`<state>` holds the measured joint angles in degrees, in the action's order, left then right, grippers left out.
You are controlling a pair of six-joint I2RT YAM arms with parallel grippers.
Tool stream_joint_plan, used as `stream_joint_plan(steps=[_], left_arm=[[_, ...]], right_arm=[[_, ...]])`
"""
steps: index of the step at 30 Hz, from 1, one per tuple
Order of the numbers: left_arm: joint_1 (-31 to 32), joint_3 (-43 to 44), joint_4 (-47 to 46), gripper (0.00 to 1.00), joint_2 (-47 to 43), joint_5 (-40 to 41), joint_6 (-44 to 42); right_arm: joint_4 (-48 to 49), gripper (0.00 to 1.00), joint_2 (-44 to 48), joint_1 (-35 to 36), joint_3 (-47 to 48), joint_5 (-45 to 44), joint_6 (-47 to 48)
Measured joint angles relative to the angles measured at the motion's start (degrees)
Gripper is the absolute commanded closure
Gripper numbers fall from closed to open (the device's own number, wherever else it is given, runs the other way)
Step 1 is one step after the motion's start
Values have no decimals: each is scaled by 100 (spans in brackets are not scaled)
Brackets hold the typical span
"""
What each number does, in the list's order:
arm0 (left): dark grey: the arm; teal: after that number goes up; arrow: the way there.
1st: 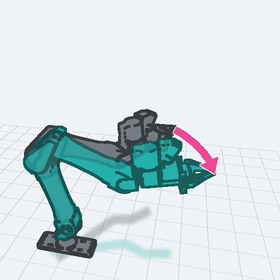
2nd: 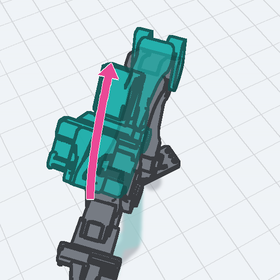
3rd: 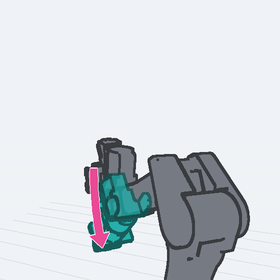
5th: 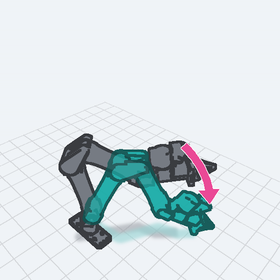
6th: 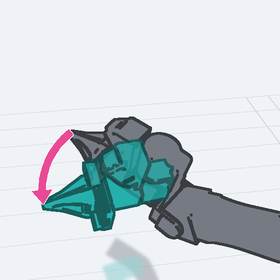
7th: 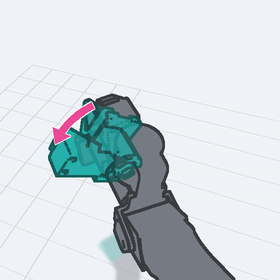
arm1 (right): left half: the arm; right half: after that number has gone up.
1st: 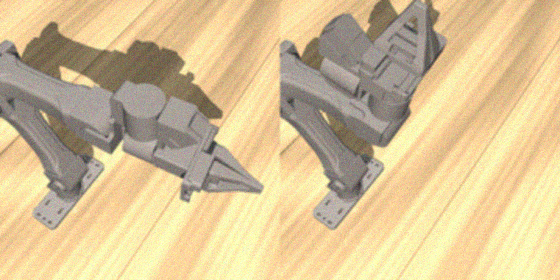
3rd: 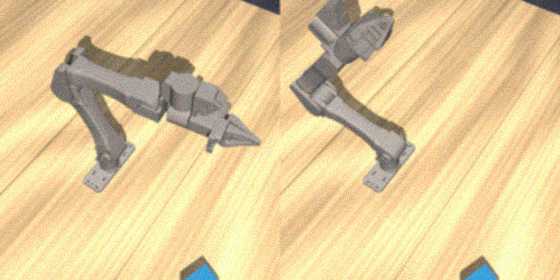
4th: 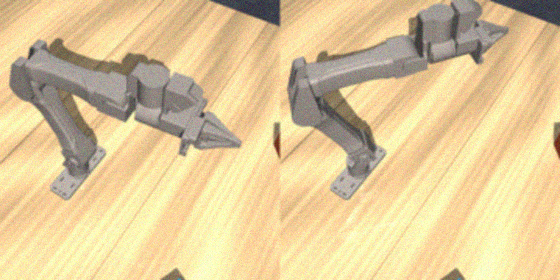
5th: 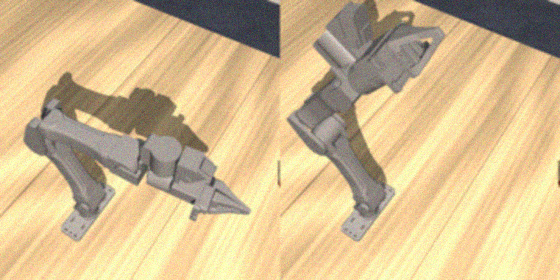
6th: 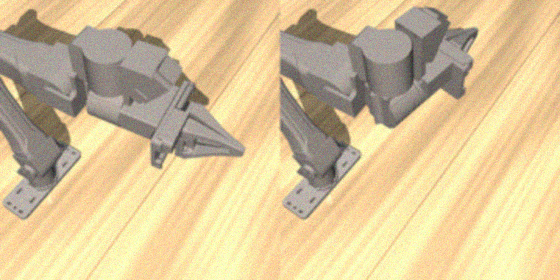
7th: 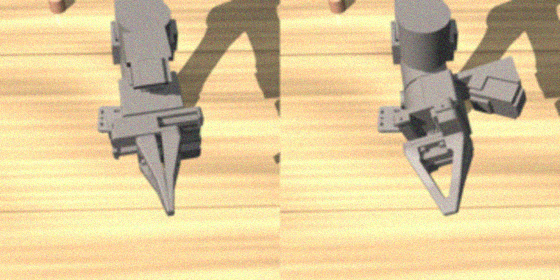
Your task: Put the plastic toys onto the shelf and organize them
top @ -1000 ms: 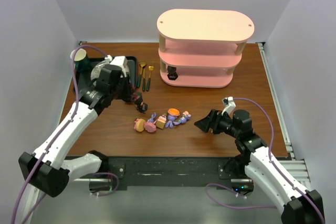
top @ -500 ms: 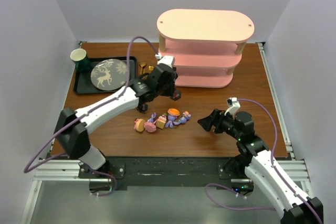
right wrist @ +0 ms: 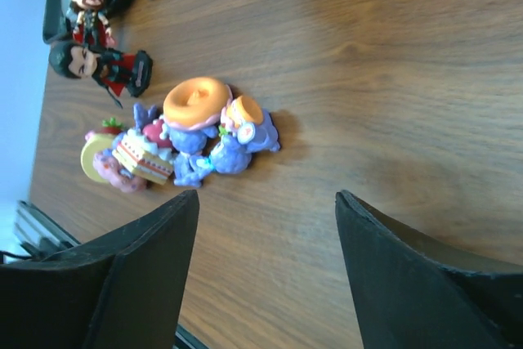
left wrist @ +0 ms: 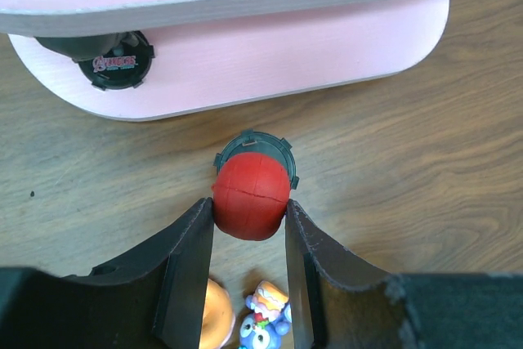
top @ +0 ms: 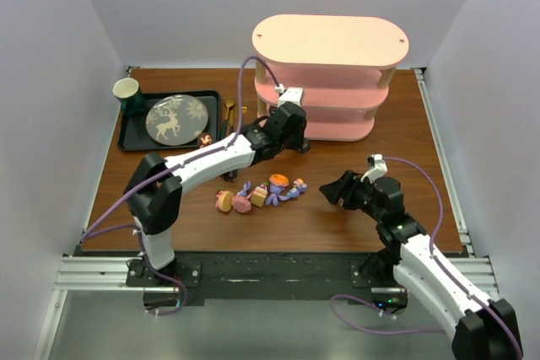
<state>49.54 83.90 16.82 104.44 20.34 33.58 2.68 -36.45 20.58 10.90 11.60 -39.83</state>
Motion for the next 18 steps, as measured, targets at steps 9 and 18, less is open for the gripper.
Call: stream_joint_plan(steps=[9, 18], left_arm=[[195, -129, -4, 85, -122, -17, -20], [258, -131, 20, 85, -470, -111, -24]], right_arm=[[2087, 41, -1692, -330, -11, 658, -769], [3711, 49, -2817, -619, 33, 1244, -1189]])
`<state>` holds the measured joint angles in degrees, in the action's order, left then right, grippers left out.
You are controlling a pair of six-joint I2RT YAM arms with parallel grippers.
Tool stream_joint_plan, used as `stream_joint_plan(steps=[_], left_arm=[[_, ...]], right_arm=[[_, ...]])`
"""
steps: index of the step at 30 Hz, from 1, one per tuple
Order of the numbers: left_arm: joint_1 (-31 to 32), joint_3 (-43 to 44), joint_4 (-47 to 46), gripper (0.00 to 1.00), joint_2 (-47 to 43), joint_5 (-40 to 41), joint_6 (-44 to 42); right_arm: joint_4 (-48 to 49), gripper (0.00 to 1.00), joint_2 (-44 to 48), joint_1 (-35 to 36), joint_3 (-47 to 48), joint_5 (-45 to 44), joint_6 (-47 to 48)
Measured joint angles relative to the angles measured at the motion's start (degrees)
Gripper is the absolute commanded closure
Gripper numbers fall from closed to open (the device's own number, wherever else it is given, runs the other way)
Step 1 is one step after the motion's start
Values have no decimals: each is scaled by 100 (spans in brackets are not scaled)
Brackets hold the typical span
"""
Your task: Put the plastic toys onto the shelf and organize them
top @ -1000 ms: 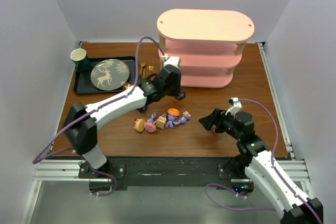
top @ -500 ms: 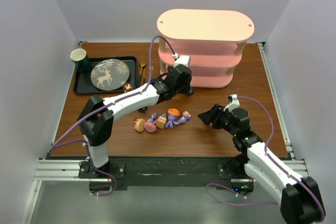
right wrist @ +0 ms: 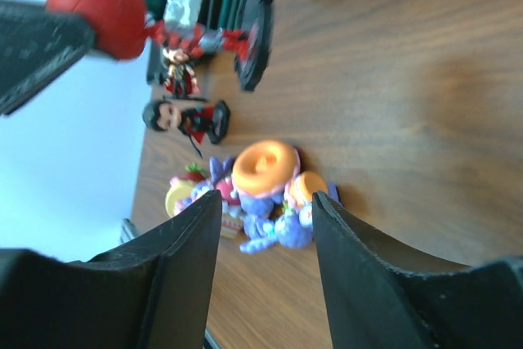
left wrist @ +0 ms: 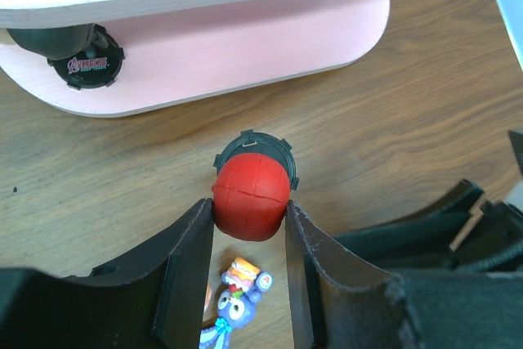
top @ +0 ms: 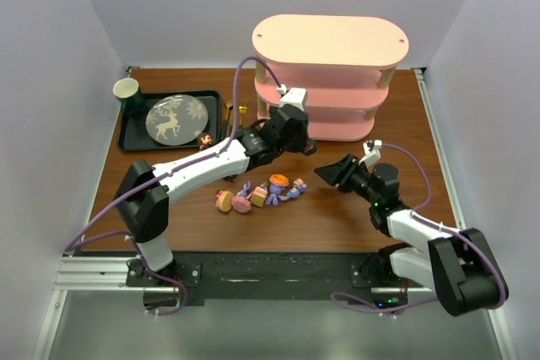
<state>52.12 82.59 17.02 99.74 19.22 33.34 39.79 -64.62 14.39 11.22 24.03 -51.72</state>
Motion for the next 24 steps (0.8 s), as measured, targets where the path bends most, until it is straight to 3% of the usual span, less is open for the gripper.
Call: stream_joint_plan(steps=[14, 24], left_arm=[[61, -114, 138, 85, -140, -210, -33], [79, -120, 195, 85, -166, -256, -149]], right_arm=[[2627, 51, -1954, -332, 190, 866, -984], [2999, 54, -2179, -354, 328, 905, -1067]])
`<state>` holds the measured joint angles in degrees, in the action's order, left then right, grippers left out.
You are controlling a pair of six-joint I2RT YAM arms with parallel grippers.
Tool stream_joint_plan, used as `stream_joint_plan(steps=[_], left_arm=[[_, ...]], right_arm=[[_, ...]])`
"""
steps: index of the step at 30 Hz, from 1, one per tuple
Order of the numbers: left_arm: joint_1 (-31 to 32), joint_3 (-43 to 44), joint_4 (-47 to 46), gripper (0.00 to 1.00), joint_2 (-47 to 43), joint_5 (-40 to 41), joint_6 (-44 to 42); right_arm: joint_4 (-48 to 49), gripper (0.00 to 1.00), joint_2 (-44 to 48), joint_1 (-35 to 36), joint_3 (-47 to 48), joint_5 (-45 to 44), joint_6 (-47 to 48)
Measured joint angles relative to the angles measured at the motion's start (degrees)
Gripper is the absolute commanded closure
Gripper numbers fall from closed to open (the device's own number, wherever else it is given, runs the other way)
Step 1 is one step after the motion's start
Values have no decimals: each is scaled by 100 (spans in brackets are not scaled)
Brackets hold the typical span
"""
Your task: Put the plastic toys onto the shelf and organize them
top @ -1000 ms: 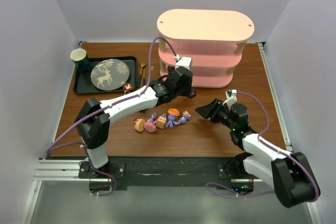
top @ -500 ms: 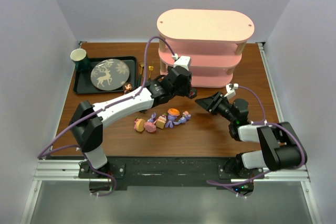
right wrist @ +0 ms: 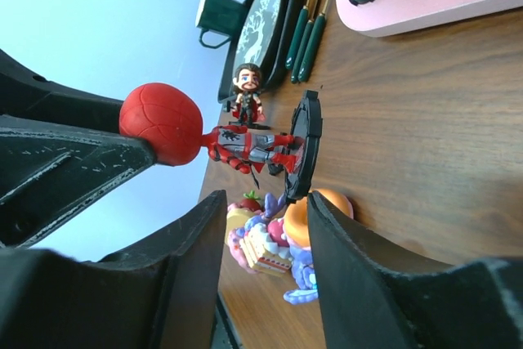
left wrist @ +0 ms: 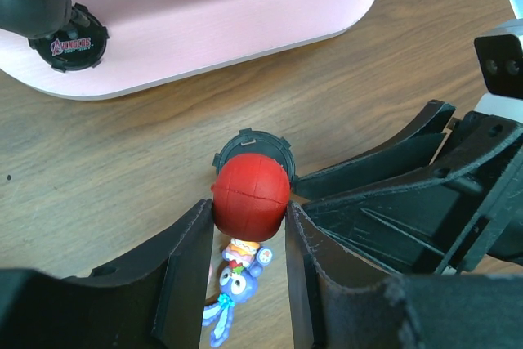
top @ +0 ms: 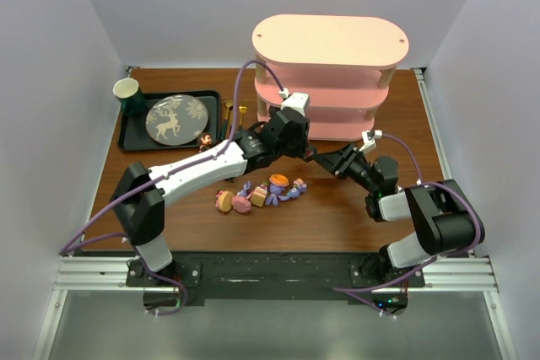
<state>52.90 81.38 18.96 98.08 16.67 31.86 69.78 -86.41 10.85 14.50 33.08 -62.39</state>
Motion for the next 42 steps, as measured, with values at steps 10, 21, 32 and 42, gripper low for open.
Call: stream_joint_plan(steps=[10, 21, 32, 42], left_arm=[[0, -35, 2, 85, -105, -98, 0], [0, -63, 2, 86, -179, -151, 0], [4, -63, 2, 86, -179, -94, 35], [103, -85, -52, 85, -179, 363, 382]], right_arm=[[-4, 57, -109, 0, 61, 76, 92], [17, 69, -249, 0, 66, 92, 149], [280, 96, -358, 0, 70, 96, 17], [319, 100, -369, 118, 70, -52, -85]])
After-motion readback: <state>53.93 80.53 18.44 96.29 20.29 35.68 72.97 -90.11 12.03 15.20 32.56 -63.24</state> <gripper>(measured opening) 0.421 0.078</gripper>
